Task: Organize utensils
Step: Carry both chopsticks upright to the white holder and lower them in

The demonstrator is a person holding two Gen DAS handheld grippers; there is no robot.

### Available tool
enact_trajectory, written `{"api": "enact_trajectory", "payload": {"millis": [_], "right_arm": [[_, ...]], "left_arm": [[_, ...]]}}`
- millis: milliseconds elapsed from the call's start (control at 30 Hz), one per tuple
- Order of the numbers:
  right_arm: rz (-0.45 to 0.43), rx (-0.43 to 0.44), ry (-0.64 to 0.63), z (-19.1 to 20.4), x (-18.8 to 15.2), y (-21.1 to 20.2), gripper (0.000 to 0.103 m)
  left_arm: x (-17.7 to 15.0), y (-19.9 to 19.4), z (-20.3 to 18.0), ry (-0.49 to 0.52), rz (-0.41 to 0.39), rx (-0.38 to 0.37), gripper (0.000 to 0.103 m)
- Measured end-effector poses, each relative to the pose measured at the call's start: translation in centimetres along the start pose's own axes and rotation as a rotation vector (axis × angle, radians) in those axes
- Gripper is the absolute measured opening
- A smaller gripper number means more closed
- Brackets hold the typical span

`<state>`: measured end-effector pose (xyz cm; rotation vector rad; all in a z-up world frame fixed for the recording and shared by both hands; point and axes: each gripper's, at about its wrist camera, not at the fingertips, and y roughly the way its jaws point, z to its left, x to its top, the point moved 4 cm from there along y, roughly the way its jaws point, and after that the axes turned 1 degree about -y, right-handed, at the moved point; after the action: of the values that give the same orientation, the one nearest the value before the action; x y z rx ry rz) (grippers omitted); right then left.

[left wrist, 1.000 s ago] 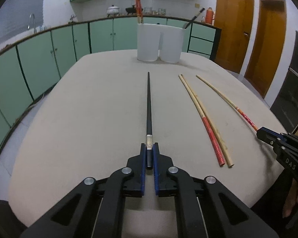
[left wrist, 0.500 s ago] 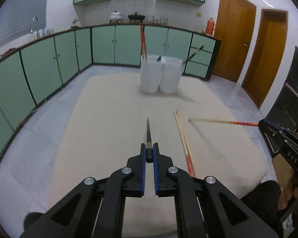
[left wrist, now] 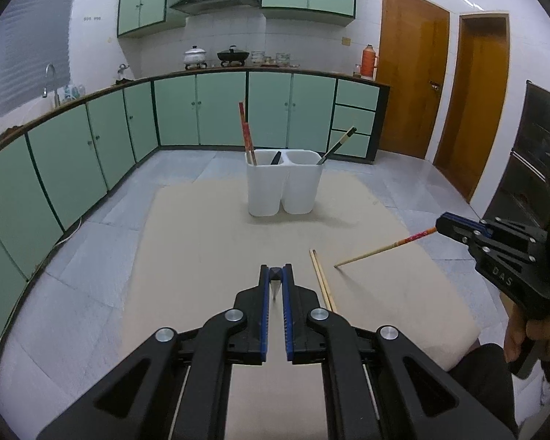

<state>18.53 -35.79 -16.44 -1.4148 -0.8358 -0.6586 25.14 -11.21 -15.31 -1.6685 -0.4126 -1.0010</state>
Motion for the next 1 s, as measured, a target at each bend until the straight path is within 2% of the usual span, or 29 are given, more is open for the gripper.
{"api": "enact_trajectory", "payload": {"millis": [500,1000], "right_arm": [[0.039,0.033,0.002,-1.2,4.0,2.4,0.005],[0.039,0.046,-0.019,-1.2,6.1,2.2,0.005]], "left_arm": [[2.6,0.6,-0.3,0.059,-0.014,0.005,0.007],[3.5,0.3,-0.6,0.083,-0.006,-0.016,0.007]]}}
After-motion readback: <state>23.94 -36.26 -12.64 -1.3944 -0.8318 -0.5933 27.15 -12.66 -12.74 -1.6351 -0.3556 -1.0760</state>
